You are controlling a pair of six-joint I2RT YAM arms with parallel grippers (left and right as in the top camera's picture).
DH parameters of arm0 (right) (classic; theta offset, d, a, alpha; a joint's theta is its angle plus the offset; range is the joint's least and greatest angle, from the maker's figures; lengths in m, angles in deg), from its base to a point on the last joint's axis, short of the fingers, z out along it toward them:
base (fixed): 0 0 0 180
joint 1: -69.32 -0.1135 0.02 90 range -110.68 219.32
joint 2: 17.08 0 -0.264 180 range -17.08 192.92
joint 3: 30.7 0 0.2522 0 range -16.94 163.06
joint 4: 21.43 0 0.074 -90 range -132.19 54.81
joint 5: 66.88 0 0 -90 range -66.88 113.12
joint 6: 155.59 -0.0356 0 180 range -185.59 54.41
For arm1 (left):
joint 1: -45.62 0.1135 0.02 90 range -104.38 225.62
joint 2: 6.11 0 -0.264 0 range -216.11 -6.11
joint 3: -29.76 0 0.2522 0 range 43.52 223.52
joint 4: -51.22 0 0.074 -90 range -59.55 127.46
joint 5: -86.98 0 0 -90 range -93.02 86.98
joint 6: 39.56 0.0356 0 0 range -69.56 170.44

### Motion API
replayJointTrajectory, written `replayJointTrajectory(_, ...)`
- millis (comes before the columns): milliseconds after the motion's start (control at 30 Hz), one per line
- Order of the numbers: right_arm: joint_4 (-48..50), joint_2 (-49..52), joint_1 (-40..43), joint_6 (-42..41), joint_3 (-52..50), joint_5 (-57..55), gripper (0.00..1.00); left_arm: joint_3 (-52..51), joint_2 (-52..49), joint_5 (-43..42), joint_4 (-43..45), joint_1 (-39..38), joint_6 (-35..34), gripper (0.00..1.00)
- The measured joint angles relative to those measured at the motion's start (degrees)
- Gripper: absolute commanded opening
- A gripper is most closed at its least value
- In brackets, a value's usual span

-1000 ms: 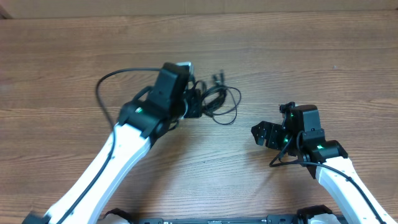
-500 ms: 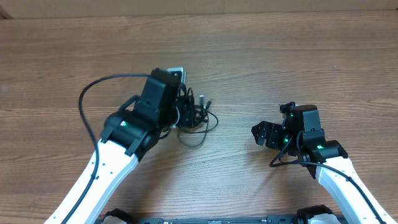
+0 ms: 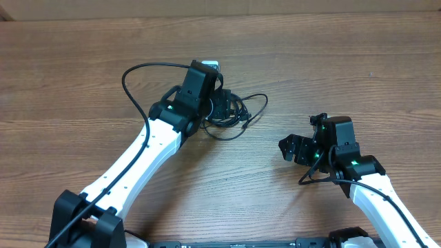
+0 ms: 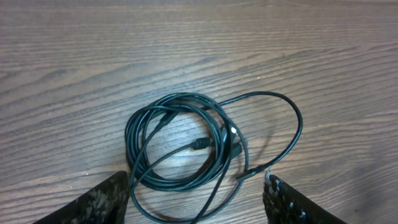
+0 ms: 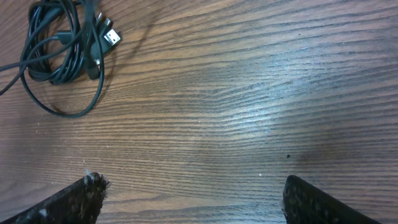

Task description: Untangle cables

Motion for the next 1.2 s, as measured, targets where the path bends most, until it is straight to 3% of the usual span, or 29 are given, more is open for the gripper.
replayJointTrajectory(200,-0.3,0.0,0.0,0.0,0.0,0.0,0.90,0.0,-1.4,0.5,0.8,2.1,-0.4,0.68)
replayJointTrajectory(400,-0.5,0.0,0.0,0.0,0.0,0.0,0.90,0.0,-3.7,1.5,7.3,4.6,-1.3,0.72)
replayJointTrajectory(700,-1.2,0.0,0.0,0.0,0.0,0.0,0.90,0.1,-14.0,-5.4,13.5,5.3,15.7,0.81)
replayJointTrajectory(800,-1.3,0.0,0.0,0.0,0.0,0.0,0.90,0.1,-17.2,-9.0,14.7,6.4,22.3,0.79)
replayJointTrajectory(900,-1.3,0.0,0.0,0.0,0.0,0.0,0.90,0.1,-19.4,-11.0,16.4,7.9,27.5,0.70)
replayJointTrajectory(1200,-1.7,0.0,0.0,0.0,0.0,0.0,0.90,0.1,-23.1,-12.9,21.1,10.6,32.4,0.69)
